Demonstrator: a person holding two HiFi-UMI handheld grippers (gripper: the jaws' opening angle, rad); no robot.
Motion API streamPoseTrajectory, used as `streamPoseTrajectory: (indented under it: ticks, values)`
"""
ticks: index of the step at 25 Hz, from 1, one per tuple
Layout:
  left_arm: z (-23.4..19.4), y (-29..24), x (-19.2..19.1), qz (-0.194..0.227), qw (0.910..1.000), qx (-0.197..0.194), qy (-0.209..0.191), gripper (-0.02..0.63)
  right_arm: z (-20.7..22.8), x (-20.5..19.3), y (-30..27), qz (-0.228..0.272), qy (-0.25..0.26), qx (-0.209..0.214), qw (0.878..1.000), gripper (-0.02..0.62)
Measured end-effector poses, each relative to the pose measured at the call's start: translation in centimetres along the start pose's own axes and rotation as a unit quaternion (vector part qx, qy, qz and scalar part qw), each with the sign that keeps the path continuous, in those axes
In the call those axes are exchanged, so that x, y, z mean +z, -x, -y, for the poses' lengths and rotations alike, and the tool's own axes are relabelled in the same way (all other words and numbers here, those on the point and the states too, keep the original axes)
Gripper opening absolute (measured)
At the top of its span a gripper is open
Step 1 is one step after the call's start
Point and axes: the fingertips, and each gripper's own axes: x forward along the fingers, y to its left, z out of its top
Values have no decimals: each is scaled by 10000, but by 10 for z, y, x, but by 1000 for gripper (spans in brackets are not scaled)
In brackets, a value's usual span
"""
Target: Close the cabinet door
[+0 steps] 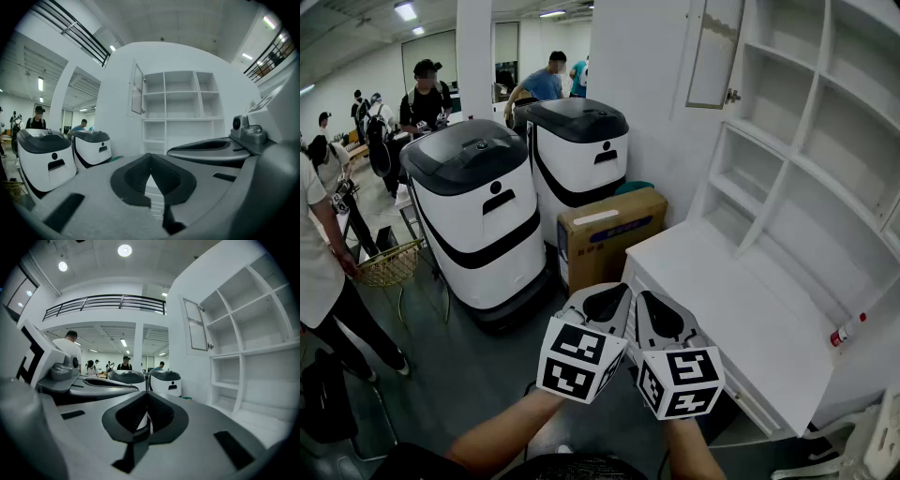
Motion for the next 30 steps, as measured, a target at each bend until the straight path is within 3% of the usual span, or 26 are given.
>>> streamPoseTrajectory:
  ticks: [19, 30]
  values:
    - [-67, 8, -18, -127, 9997, -45, 205, 11, -42, -4, -54, -107, -81, 100, 9999, 21]
    - [-104, -28, -21, -174, 9997, 62, 180, 12, -28, -4, -106, -65, -120, 282, 9995, 21]
